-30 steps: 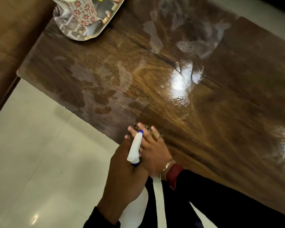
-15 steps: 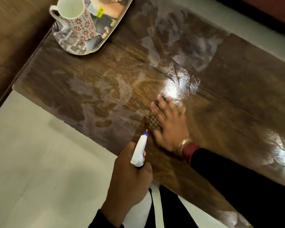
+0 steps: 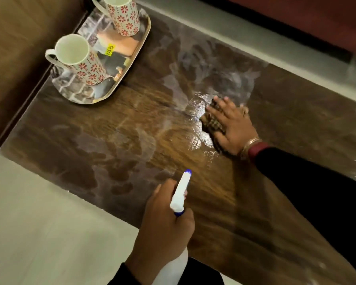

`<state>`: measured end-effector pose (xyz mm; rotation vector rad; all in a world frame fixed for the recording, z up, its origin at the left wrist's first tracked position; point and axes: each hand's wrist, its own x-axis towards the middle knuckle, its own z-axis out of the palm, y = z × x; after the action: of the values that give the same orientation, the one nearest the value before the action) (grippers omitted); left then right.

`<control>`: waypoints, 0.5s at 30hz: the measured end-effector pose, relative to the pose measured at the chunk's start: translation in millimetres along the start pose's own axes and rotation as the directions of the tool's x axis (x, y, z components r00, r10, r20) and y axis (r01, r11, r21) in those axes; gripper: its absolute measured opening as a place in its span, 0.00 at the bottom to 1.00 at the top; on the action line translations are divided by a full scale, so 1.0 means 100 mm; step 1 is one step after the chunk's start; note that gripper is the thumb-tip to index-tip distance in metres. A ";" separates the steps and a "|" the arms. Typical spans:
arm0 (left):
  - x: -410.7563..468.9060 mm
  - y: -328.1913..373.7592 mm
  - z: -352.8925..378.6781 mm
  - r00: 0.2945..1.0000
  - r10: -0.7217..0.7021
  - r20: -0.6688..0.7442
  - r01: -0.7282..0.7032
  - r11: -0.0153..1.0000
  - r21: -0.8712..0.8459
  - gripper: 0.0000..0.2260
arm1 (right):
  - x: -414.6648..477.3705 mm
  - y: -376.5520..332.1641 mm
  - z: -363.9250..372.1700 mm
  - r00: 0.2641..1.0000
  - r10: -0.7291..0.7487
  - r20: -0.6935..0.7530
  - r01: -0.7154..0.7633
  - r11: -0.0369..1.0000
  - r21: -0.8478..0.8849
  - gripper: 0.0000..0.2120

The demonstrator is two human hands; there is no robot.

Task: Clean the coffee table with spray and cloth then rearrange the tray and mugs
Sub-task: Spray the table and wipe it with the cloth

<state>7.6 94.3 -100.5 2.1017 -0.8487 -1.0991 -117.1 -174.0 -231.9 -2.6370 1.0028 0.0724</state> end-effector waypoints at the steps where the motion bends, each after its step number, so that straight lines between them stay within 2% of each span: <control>1: 0.05 0.05 0.01 1.000 0.013 -0.012 -0.013 1.000 0.001 0.09 | 0.13 0.06 -0.03 0.999 0.043 -0.007 -0.043 0.999 0.006 0.35; 3: 0.21 0.16 0.07 0.999 0.046 -0.017 -0.047 0.999 -0.010 0.08 | 0.20 0.06 -0.03 0.996 0.088 -0.025 -0.088 0.996 0.009 0.36; 4: 0.29 0.23 0.10 0.999 0.050 -0.015 -0.050 0.999 -0.007 0.08 | 0.15 0.03 -0.01 0.997 0.064 -0.031 -0.064 0.998 0.002 0.36; 6: 0.45 0.42 0.15 0.997 0.074 0.004 -0.074 0.997 -0.018 0.08 | -0.05 0.02 0.03 0.995 -0.099 0.004 0.099 0.995 -0.022 0.36; 8: 0.63 0.58 0.23 0.990 0.142 0.011 -0.141 0.989 -0.031 0.06 | -0.24 0.08 0.06 0.944 -0.313 0.100 0.317 0.948 -0.025 0.37; 10: 0.80 0.74 0.30 0.986 0.168 -0.002 -0.168 0.985 -0.038 0.06 | -0.23 0.28 0.01 0.886 -0.434 0.166 0.445 0.895 -0.035 0.39; 12: 0.92 0.87 0.36 0.989 0.145 -0.012 -0.146 0.988 -0.053 0.06 | -0.01 0.54 -0.11 0.914 -0.377 0.149 0.388 0.920 -0.053 0.39; 14: 1.04 0.99 0.44 0.993 0.114 -0.002 -0.114 0.993 -0.031 0.08 | 0.40 0.88 -0.30 0.986 -0.152 0.069 0.154 0.988 -0.027 0.39; 15: 1.10 1.03 0.49 0.994 0.107 -0.003 -0.107 0.994 -0.020 0.09 | 0.61 1.04 -0.42 0.999 -0.037 0.030 0.038 0.999 -0.009 0.38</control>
<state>-11.2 -63.2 -96.8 2.0162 -0.9348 -1.0454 -141.6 -299.0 -230.6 -2.6544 0.9452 0.1080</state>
